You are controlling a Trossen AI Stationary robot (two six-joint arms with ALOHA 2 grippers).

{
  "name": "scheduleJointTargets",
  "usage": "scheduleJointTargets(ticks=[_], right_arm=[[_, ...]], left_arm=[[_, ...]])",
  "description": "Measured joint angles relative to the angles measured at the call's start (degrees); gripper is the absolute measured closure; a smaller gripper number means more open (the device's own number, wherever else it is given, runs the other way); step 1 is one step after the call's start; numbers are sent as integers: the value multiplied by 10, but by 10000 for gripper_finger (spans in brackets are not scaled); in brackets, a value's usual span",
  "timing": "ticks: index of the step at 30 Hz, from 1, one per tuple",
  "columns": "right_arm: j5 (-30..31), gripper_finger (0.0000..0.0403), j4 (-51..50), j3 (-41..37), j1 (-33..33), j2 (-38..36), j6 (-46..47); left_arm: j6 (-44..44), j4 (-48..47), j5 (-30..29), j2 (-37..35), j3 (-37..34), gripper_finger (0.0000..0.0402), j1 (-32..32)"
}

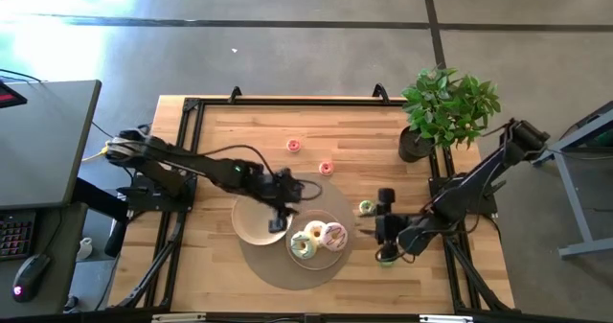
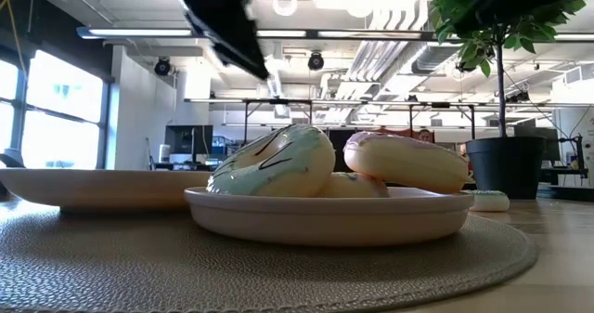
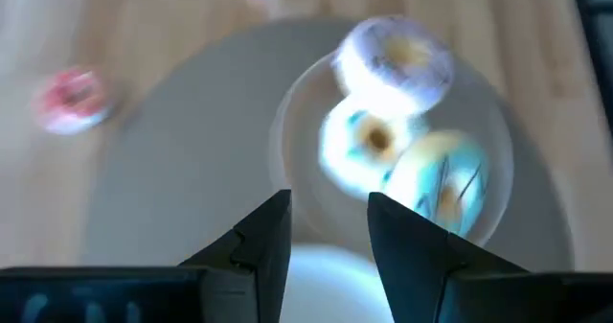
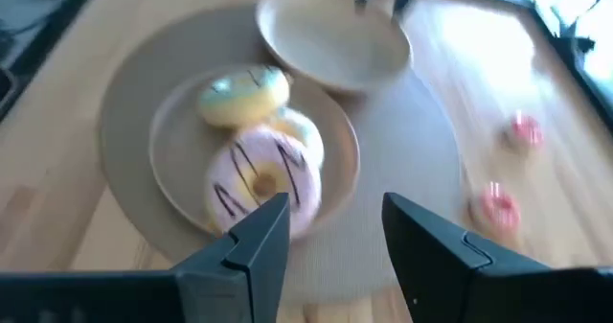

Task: Pick & Place donuts
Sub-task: Put the bottom small green donut on the top white plate

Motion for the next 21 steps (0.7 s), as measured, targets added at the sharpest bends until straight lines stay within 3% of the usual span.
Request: scheduleJointTargets(ticks=[4, 10, 15, 17, 21], right_arm=[[-10, 238, -80, -2, -15, 0, 96], [-78, 238, -63, -48, -43, 6, 146], [-106, 238, -71, -81, -59, 6, 203], [-153, 238, -73, -88, -62, 4, 228], [-283, 238, -66, -91, -55, 4, 271]], left_arm=[[-3, -93, -9, -48, 35, 264, -2], [-1, -238, -30, -129, 63, 264, 0], [-34, -338, -116, -194, 64, 264, -1], [-58, -369, -146, -223, 52, 264, -1], [-76, -330, -169, -287, -13, 264, -1]])
